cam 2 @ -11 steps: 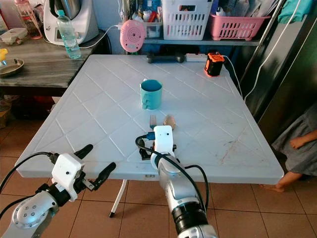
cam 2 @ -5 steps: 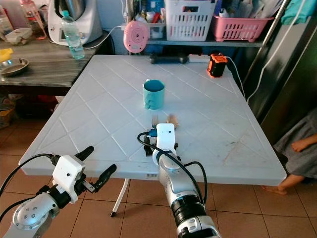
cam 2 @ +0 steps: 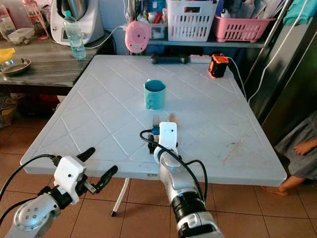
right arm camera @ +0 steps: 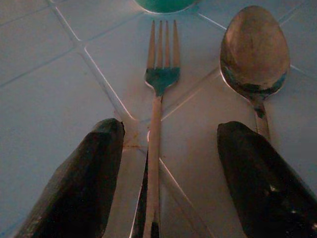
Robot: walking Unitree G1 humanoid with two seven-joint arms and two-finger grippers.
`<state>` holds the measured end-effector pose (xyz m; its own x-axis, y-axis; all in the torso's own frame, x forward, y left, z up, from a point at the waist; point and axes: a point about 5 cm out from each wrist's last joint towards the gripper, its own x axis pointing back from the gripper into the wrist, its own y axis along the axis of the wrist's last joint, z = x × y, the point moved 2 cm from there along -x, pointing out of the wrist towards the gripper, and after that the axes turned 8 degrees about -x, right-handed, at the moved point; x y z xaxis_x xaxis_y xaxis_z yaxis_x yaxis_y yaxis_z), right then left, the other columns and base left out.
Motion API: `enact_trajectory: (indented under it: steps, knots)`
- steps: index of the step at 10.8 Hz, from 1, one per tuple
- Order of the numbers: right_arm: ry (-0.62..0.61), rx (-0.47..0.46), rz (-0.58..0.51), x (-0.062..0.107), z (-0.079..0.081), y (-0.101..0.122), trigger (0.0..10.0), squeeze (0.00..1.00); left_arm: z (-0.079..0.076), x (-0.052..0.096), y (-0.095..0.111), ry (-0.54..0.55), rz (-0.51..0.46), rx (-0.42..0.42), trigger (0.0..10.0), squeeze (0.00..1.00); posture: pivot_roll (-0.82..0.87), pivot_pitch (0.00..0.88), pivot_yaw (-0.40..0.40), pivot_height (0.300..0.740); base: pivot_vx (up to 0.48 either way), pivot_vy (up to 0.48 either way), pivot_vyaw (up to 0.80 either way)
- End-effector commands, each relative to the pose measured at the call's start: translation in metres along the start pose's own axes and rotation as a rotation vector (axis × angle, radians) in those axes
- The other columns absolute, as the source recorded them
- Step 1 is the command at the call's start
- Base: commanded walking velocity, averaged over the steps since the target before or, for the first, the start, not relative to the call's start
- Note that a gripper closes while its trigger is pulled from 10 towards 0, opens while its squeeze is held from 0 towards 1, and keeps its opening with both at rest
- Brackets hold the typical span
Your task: Setting the table
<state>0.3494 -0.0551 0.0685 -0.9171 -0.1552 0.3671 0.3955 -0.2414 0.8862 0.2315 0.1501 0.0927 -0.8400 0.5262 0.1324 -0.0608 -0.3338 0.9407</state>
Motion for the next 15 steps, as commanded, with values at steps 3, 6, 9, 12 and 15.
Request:
enact_trajectory:
  steps: [3, 6, 9, 12, 15]
  knots:
    - [0.036, -0.024, 0.075, -0.004, 0.051, 0.0, 0.0, 0.0, -0.004, -0.002, 0.005, -0.021, -0.012, 0.005, 10.0, 0.0, 0.15, 0.032, 0.001, 0.74, 0.0, 0.0, 0.0]
    - [-0.002, 0.008, 0.1, -0.004, 0.051, -0.004, 0.0, 0.0, -0.005, -0.001, 0.005, -0.028, -0.012, 0.015, 10.0, 0.0, 0.15, 0.033, 0.002, 0.74, 0.0, 0.0, 0.0]
    - [0.005, 0.021, 0.122, -0.003, 0.05, -0.01, 0.0, 0.0, -0.007, -0.004, 0.005, -0.033, -0.015, 0.016, 10.0, 0.0, 0.14, 0.032, 0.003, 0.74, 0.0, 0.0, 0.0]
    - [-0.006, 0.014, 0.143, -0.004, 0.045, -0.013, 0.0, 0.0, -0.008, -0.007, 0.006, -0.031, -0.02, 0.02, 10.0, 0.0, 0.14, 0.022, 0.0, 0.74, 0.0, 0.0, 0.0]
    - [-0.02, -0.004, 0.146, -0.005, 0.04, -0.012, 0.0, 0.0, -0.007, -0.01, 0.008, -0.025, -0.028, 0.021, 10.0, 0.0, 0.13, 0.013, -0.003, 0.74, 0.0, 0.0, 0.0]
